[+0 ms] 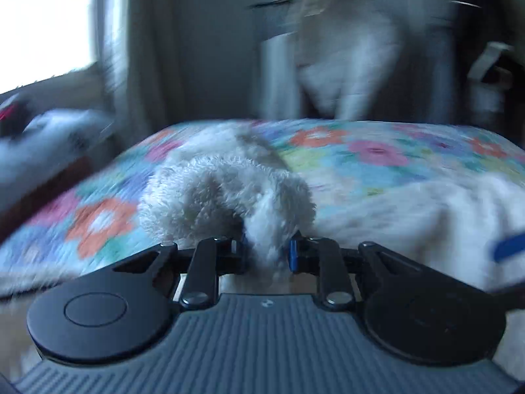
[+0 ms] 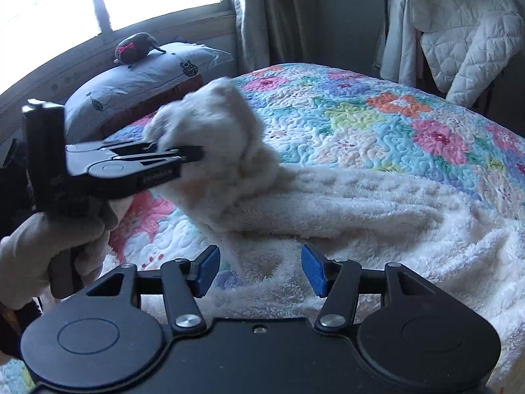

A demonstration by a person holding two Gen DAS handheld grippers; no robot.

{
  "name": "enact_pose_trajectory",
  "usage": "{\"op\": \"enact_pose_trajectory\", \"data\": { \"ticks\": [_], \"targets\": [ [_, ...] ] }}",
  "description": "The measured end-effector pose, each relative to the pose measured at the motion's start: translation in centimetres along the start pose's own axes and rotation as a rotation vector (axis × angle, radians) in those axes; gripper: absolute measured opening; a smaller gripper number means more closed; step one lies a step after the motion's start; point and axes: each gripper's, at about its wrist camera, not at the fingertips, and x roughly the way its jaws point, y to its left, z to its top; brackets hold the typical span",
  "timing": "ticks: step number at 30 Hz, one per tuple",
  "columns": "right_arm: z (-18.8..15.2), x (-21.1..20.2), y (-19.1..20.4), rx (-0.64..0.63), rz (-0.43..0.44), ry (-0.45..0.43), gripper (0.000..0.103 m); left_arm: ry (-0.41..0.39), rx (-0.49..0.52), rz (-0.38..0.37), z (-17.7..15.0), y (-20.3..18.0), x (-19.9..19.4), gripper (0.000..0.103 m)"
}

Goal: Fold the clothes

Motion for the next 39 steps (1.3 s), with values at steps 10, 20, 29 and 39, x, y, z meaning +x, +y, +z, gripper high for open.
{"op": "enact_pose_trajectory", "data": {
  "ticks": [10,20,29,39],
  "targets": [
    [-4.4,0.7,-2.4,0.077,-0.082,0.081,0.057,0.173,-0.200,-0.247,0.2,2.2,-0.4,0.056],
    [-5.8,0.2,-4.5,0.184,-0.086,0.065,0.059,0.033,-0.425,-0.347,2.7,6.9,0.0,0.103],
    [-7.3,-1.4,-4.0,0.235,-0.085,0.051,0.059,0.154,-0.202,-0.678,1.4,-2.3,2.7,0.050],
    [-9.4,-3.7,-5.8,0.308,-0.111,0.034,0.060,0.166,-0.390,-0.406,2.3,1.6,1.9,0.085]
  ]
}}
